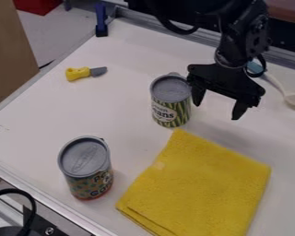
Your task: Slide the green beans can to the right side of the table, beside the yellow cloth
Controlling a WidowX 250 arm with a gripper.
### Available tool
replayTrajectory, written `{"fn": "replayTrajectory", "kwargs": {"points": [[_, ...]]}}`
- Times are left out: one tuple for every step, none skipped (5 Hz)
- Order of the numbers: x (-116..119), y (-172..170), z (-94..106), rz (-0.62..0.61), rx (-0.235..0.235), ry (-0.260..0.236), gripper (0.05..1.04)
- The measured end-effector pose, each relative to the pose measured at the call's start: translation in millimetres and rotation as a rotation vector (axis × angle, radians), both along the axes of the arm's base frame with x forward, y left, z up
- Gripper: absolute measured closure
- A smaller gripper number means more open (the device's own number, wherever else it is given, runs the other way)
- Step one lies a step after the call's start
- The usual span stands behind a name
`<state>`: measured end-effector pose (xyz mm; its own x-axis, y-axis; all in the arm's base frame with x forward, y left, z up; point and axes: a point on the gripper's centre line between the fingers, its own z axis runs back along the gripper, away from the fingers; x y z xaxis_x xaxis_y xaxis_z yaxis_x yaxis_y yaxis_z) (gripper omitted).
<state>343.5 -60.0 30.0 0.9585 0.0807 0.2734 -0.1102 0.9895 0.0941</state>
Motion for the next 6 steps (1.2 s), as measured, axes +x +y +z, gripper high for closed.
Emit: {"fn": "replayTrajectory", "kwargs": {"points": [[-6,1,-10.6,0.001,0.005,0.037,0.085],[-13,-6,-12.2,-0.076,-0.004,0.084,0.085],[-15,-12,6.9,-0.119,-0.043,0.062,0.085],[-23,-6,16.6,-0.157,-0.039,0.1,0.085],[-35,14,24.1,-0.166,-0.057,0.157,0.085],[-52,34,28.8,-0.096,-0.104,0.206,0.085]]}}
